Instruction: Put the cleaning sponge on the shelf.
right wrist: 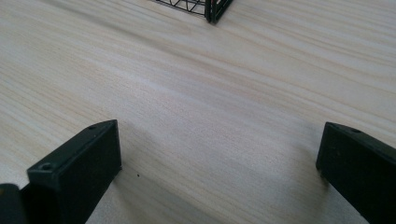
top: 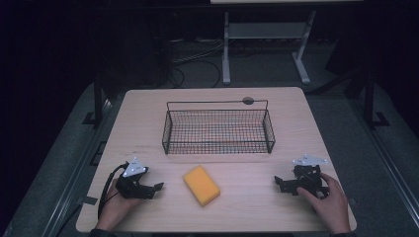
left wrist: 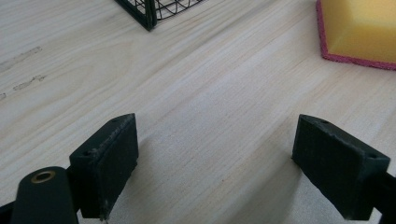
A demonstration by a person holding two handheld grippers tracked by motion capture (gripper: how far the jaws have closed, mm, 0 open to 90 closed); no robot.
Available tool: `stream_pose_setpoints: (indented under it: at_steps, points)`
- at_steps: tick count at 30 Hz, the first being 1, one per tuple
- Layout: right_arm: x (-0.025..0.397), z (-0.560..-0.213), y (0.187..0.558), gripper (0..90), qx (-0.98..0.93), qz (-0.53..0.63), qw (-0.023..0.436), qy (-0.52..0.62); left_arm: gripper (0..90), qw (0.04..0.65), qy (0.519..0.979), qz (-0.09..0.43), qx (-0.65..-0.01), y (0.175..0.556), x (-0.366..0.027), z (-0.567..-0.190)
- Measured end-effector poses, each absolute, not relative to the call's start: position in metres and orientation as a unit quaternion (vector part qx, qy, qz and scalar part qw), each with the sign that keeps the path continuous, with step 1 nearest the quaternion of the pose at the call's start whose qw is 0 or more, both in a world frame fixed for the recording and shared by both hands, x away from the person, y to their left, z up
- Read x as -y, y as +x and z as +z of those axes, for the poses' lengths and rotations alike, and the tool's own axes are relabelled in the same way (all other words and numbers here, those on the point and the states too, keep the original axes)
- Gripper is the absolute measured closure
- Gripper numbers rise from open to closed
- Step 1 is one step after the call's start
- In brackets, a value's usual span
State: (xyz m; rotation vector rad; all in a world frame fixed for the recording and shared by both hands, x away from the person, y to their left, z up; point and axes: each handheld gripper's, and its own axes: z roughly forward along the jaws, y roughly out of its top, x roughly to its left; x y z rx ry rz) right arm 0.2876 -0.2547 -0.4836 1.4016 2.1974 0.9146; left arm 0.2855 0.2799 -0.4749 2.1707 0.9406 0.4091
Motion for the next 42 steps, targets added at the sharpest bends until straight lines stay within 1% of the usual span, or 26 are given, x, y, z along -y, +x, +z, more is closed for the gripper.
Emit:
stream_pose_setpoints:
  at_steps: [4, 6, 8, 9, 11, 12, 18, 20, 26, 28, 33, 42]
  points:
    - [0.255, -0.484, 0.288, 0.0, -0.781, 0.325, 0.189, 0.498, 14.9, 0.362, 0.843, 0.160, -0.364, 0.285, -0.281, -0.475]
    - [0.255, -0.484, 0.288, 0.0, -0.781, 0.325, 0.189, 0.498, 17.2, 0.368, 0.838, 0.155, -0.371, 0.286, -0.283, -0.474]
    - [0.255, -0.484, 0.288, 0.0, -0.781, 0.325, 0.189, 0.498, 24.4, 0.373, 0.836, 0.148, -0.374, 0.286, -0.285, -0.472]
    - [0.255, -0.484, 0.288, 0.0, -0.781, 0.325, 0.189, 0.498, 26.0, 0.375, 0.834, 0.148, -0.378, 0.285, -0.287, -0.471]
    - [0.255, -0.484, 0.288, 0.0, -0.781, 0.325, 0.189, 0.498, 32.6, 0.372, 0.835, 0.151, -0.377, 0.285, -0.287, -0.469]
    - [0.255, -0.484, 0.288, 0.0, -0.781, 0.325, 0.189, 0.498, 34.5, 0.367, 0.838, 0.153, -0.373, 0.284, -0.287, -0.467]
    - [0.255, -0.484, 0.288, 0.0, -0.781, 0.325, 0.189, 0.498, 53.8, 0.364, 0.846, 0.144, -0.362, 0.280, -0.282, -0.459]
    - [0.255, -0.484, 0.288, 0.0, -0.781, 0.325, 0.189, 0.498, 61.7, 0.367, 0.845, 0.140, -0.362, 0.280, -0.282, -0.459]
    - [0.255, -0.484, 0.288, 0.0, -0.781, 0.325, 0.189, 0.498, 84.1, 0.368, 0.858, 0.112, -0.342, 0.277, -0.275, -0.453]
    - [0.255, -0.484, 0.288, 0.0, -0.781, 0.325, 0.189, 0.498, 89.4, 0.367, 0.861, 0.104, -0.337, 0.276, -0.273, -0.453]
    - [0.255, -0.484, 0.288, 0.0, -0.781, 0.325, 0.189, 0.498, 89.7, 0.364, 0.869, 0.086, -0.323, 0.274, -0.266, -0.451]
    - [0.255, -0.484, 0.288, 0.0, -0.781, 0.325, 0.189, 0.498, 89.7, 0.363, 0.881, 0.070, -0.294, 0.269, -0.252, -0.449]
